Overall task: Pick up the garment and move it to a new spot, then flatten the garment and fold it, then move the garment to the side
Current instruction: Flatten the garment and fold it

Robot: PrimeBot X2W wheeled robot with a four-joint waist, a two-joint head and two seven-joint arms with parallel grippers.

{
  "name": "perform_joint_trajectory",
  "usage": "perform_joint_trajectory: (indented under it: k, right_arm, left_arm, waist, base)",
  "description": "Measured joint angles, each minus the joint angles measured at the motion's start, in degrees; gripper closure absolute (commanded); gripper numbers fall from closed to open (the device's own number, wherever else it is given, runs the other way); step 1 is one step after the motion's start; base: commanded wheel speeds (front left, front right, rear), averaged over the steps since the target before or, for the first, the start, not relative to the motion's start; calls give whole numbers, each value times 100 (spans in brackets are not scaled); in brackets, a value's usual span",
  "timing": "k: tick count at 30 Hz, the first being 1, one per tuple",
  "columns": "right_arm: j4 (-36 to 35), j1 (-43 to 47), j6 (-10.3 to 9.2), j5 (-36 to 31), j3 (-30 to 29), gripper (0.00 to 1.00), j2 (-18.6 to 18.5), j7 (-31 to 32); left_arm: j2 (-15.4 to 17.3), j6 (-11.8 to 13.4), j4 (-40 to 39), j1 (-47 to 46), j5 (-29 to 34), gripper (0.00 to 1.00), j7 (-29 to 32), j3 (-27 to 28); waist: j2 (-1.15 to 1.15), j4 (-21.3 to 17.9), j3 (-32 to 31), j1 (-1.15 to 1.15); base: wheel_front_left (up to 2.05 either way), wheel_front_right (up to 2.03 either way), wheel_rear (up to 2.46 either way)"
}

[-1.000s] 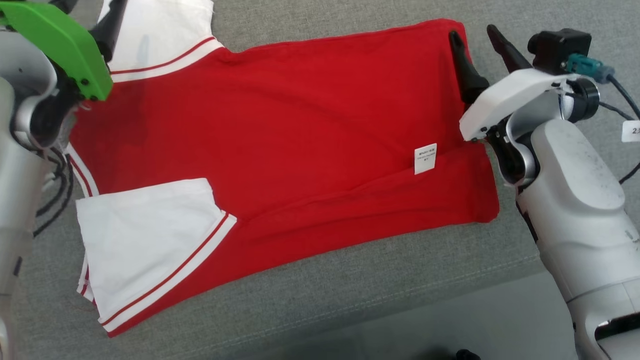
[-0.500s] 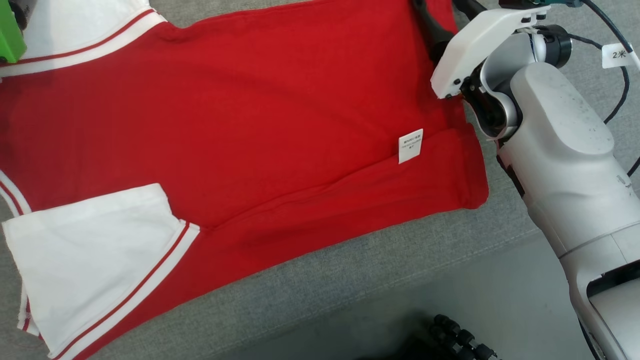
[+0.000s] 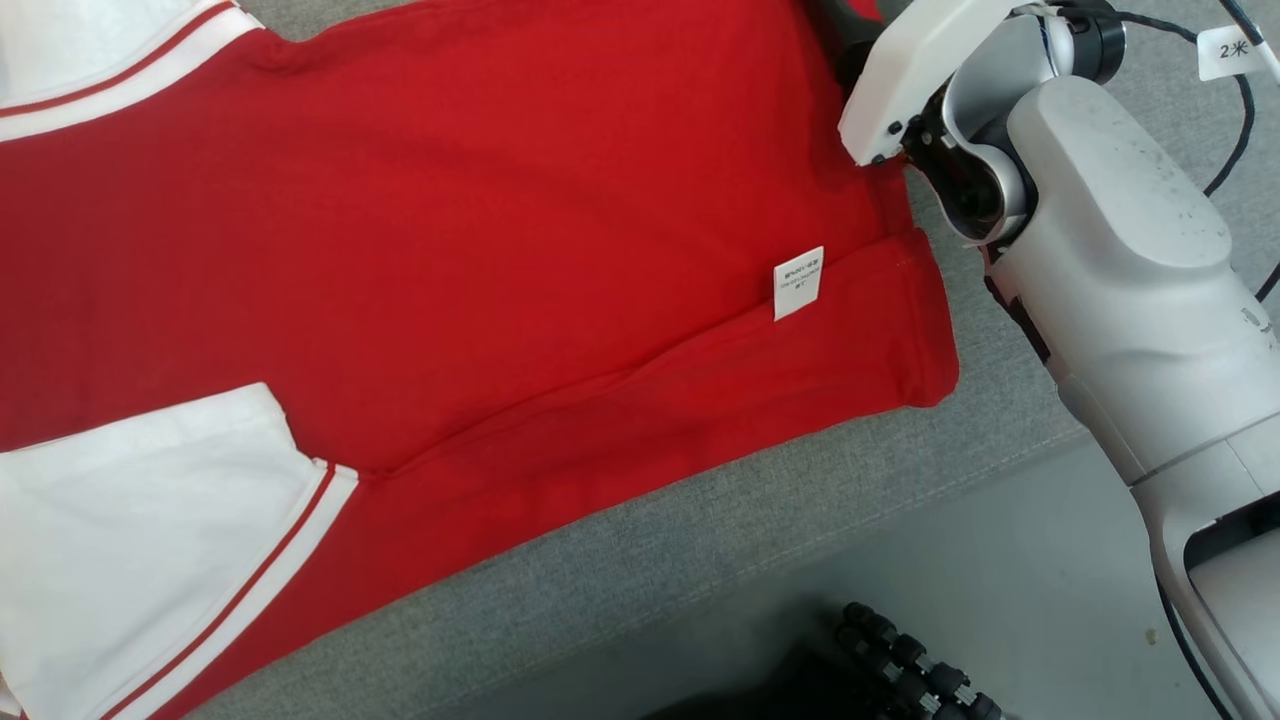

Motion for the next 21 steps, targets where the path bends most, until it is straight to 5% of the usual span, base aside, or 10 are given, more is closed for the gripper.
perform_joint_trajectory:
  k: [1,3,15,21]
  right_arm:
    - [-21,-15,0,30,55,60,-24,25]
    - [-60,-49,0,123,136,100,-70,43]
    - [-194,-47,2,403,416,100,-468,-165]
    - [-866,195,0,748,904,100,-1049,-101]
  left_arm:
    - [4,0,8,-14,-64,14,43,-29]
    - [27,0,3,-78,-109,100,92,-119]
    - [-29,0,-249,-112,-523,100,-297,-465]
    - [33,0,-903,-104,-1035,100,-424,-641]
  waist:
    - [0,-11,8,0]
    - [0,-17,16,0]
    - [0,150,-95,0]
    - [0,364,-227,0]
  base:
    - [0,0,0]
    - [0,0,0]
    - [0,0,0]
    - [0,0,0]
